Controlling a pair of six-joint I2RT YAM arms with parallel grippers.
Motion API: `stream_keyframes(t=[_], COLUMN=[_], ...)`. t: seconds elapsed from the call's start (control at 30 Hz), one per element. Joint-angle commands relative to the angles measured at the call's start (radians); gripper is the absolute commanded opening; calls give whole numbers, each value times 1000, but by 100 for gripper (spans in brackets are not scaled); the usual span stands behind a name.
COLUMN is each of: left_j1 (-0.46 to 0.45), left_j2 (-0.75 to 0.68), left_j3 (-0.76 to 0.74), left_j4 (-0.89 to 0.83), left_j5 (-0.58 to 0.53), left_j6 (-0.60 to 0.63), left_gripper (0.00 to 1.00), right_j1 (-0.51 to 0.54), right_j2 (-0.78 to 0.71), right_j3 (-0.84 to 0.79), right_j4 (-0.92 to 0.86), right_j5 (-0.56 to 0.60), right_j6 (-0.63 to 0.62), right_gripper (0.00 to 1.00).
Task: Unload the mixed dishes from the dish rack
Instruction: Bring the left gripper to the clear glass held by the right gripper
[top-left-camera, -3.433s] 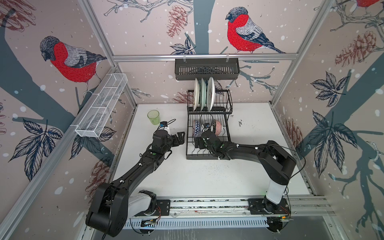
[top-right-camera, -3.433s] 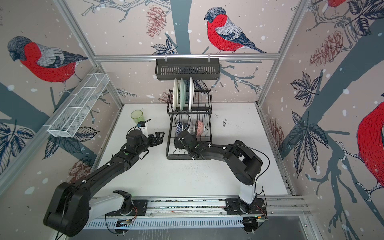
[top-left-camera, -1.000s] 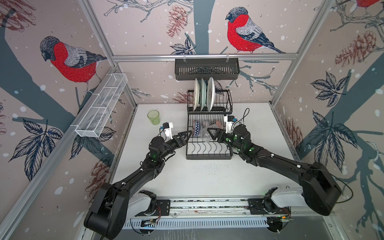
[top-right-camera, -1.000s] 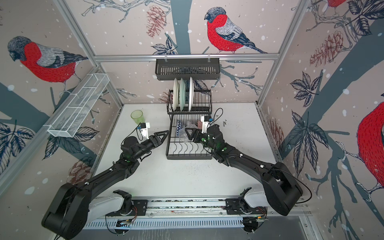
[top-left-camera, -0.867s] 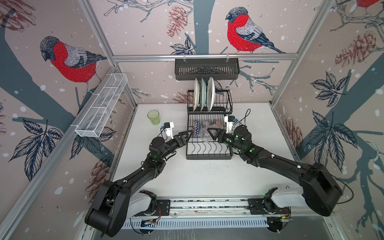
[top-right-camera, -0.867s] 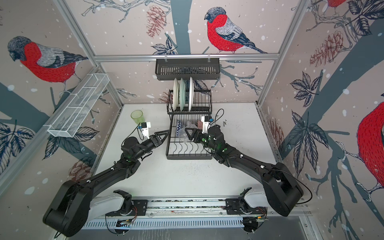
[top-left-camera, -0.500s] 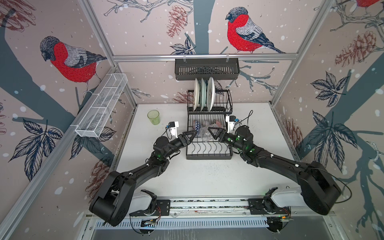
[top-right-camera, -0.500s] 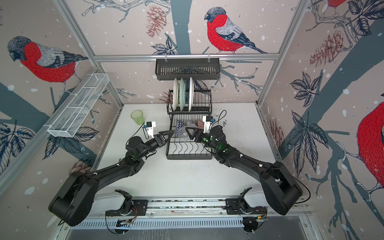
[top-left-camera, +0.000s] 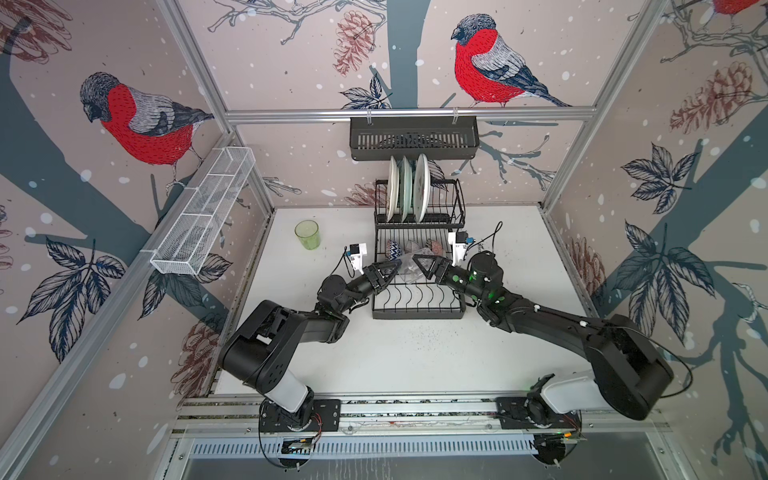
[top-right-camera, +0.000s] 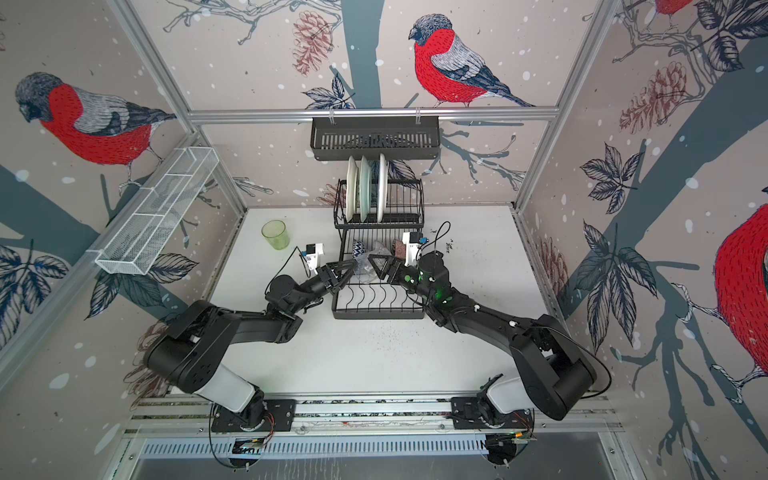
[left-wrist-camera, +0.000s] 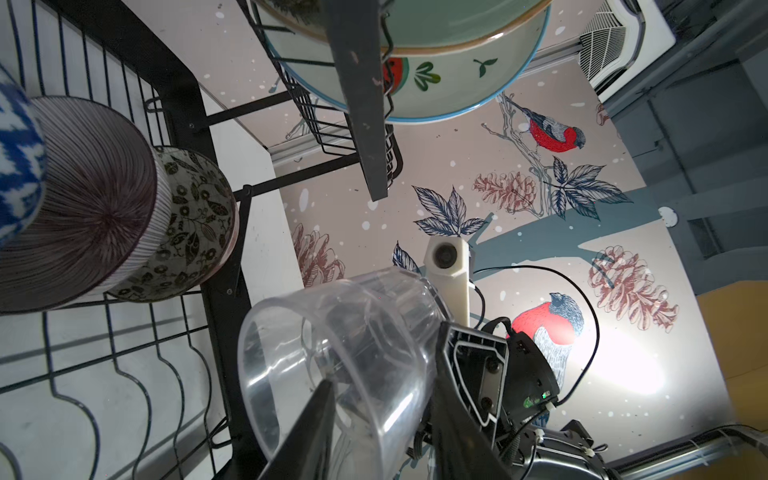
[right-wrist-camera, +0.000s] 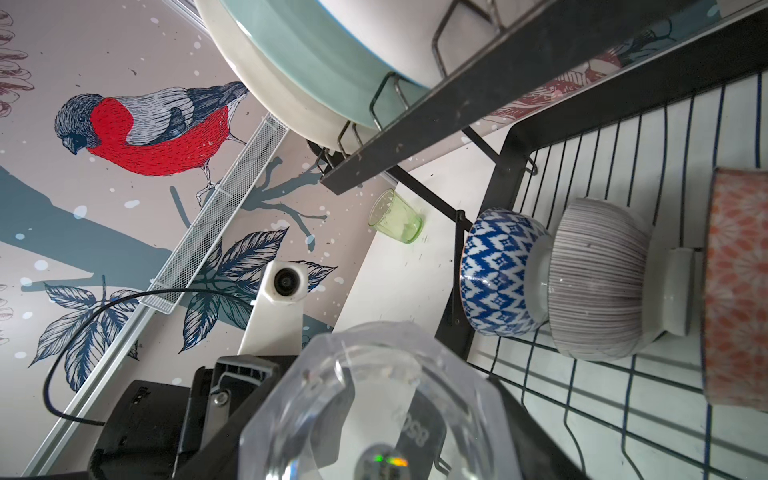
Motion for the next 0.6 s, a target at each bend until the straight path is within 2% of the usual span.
stream_keyframes(t=[0.0, 0.07, 0.27, 0.3, 0.4, 0.57], left_j1=[-7, -15, -37, -39, -41, -41], left_j2=[73, 113, 96, 90, 83, 85], left_j3=[13, 21, 32, 37, 44, 43], left_j4=[285, 330, 289, 269, 218, 206], left_j5=[26, 30, 21, 24, 28, 28], left_j6=[-138, -174, -132, -124, -103, -101], left_gripper=[32, 29, 24, 21, 0, 0], right_j1=[-1, -1, 0, 1, 6, 6], right_j2=[10, 16, 31, 33, 44, 48], right_j3=[-2, 0, 5, 7, 15, 15], right_j4=[86, 85, 79, 80, 77, 77], right_j5=[-31, -33, -38, -39, -43, -40], right_j6=[23, 26, 24, 22, 17, 16], right_gripper=[72, 71, 71, 71, 72, 83])
